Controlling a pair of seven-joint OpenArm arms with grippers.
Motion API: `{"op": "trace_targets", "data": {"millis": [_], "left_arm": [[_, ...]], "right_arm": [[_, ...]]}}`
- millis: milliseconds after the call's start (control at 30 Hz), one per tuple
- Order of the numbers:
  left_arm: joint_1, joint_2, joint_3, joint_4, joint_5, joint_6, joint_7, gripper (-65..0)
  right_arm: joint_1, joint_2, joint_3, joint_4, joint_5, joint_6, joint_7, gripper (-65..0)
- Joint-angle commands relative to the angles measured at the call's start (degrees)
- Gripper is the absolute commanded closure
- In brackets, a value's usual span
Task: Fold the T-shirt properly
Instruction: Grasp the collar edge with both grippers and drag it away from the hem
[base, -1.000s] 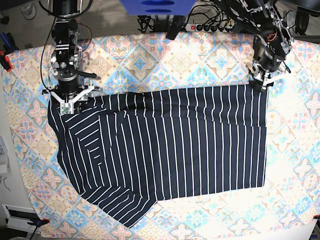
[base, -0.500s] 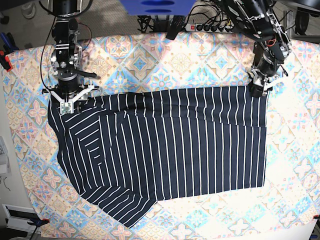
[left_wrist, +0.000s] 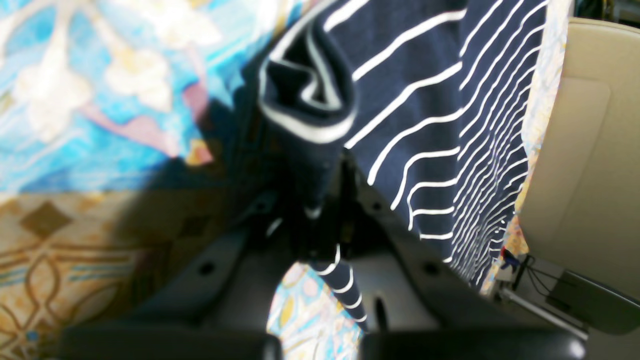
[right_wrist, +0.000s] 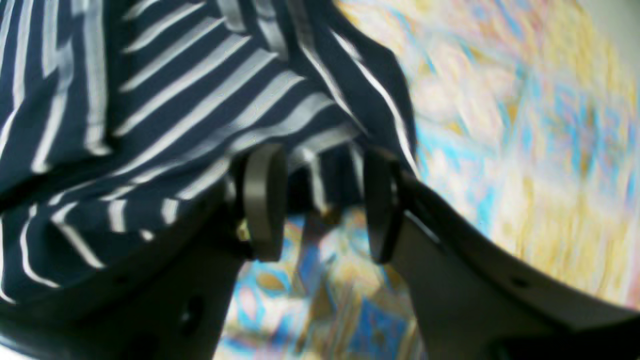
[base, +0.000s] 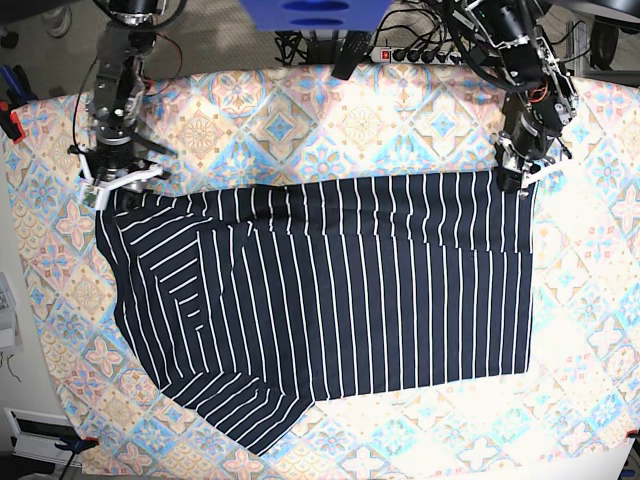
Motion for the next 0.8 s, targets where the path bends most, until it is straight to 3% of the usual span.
{"op": "trace_targets", "data": {"millis": [0, 200, 400, 767], "left_arm": [[-0.1, -0.4, 0.1, 0.6, 0.1, 0.0, 0.4, 0.0], [-0.1, -0.5, 0.1, 0.6, 0.1, 0.0, 0.4, 0.0], [-0.1, -0.5, 0.1, 0.6, 0.2, 0.0, 0.4, 0.0], [-0.1, -0.6, 0.1, 0.6, 0.2, 0.0, 0.4, 0.0]], "right_arm": [[0.4, 0.9, 1.1, 0.7, 2.9, 0.0, 0.0, -25.2], [1.9, 2.5, 5.1, 0.7, 21.6, 0.1, -7.2, -32.1], [4.7, 2.5, 9.8, -2.8, 33.7, 0.1, -14.0, -37.3], [6.7, 2.4, 10.4, -9.6, 35.7, 0.1, -15.4, -37.4]]}}
